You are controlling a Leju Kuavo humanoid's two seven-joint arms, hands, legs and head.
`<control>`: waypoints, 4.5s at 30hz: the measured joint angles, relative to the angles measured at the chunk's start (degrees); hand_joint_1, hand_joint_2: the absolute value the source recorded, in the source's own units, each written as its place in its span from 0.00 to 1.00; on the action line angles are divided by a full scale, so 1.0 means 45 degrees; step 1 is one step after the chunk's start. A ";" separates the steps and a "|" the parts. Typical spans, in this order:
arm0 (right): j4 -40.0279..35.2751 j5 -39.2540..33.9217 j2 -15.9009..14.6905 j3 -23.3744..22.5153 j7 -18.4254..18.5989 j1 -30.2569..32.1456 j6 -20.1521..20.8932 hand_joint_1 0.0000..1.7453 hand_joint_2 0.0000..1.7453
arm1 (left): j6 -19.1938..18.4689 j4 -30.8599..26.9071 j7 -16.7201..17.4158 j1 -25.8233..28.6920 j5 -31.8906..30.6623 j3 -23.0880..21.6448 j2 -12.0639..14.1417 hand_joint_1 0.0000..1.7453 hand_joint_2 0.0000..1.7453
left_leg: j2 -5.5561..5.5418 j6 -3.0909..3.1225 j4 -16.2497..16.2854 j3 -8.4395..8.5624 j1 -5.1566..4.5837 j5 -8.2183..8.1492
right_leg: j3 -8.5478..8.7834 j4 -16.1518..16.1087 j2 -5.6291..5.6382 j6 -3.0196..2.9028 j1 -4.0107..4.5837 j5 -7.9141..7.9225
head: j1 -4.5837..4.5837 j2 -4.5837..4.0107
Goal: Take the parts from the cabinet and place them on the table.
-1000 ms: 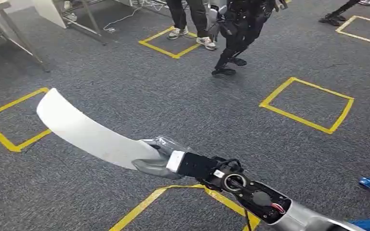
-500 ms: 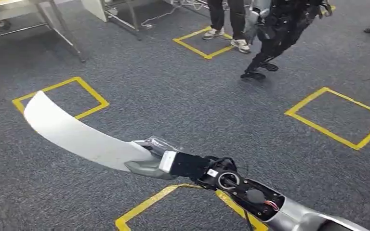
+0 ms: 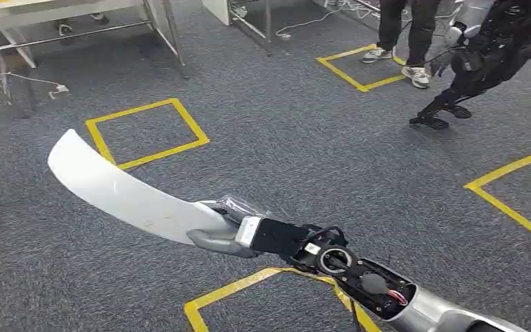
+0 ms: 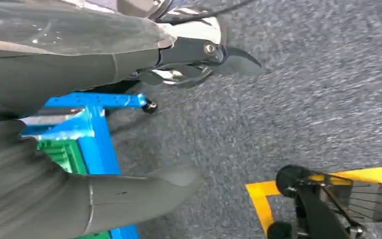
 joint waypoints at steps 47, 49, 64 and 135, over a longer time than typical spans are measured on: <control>-0.0194 -0.0510 -0.0063 -0.0243 -0.0068 0.0312 -0.0131 0.99 1.00 | -0.0155 0.0000 0.0087 -0.0002 -0.0345 0.0000 0.0048 0.00 1.00 | 0.1271 0.0429 -0.0358 0.0572 -0.0139 -0.0210 | -0.0061 0.0170 -0.0683 0.0224 -0.0008 0.0055 | -0.0437 0.0000; -0.0199 -0.0510 -0.0063 -0.0248 -0.0083 0.0258 -0.0131 0.99 1.00 | -0.0160 0.0000 0.0092 -0.0010 -0.0340 0.0000 0.0049 0.00 1.00 | 0.1266 0.0515 -0.0392 0.0613 -0.0128 -0.0262 | -0.0745 0.1653 -0.0691 0.0323 -0.0014 -0.0829 | -0.0282 0.0000; -0.0194 -0.0510 -0.0117 -0.0291 -0.0102 0.0248 -0.0126 0.99 1.00 | -0.0238 0.0000 0.0083 -0.0051 -0.0364 -0.0005 -0.0005 0.00 1.00 | 0.1534 -0.0230 0.1578 0.0050 -0.0050 -0.1114 | 0.0116 -0.0068 -0.0738 -0.0246 -0.0185 0.0000 | -0.0467 0.0000; -0.0165 -0.0714 -0.0175 -0.0291 -0.0291 0.0435 -0.0019 0.99 1.00 | -0.0228 0.0000 0.0097 0.0104 -0.0432 -0.0005 0.0180 0.00 1.00 | 0.1249 0.0459 0.0555 -0.0488 -0.0560 -0.0986 | 0.0795 -0.0051 -0.0352 -0.0354 0.0282 -0.0758 | -0.0496 0.0000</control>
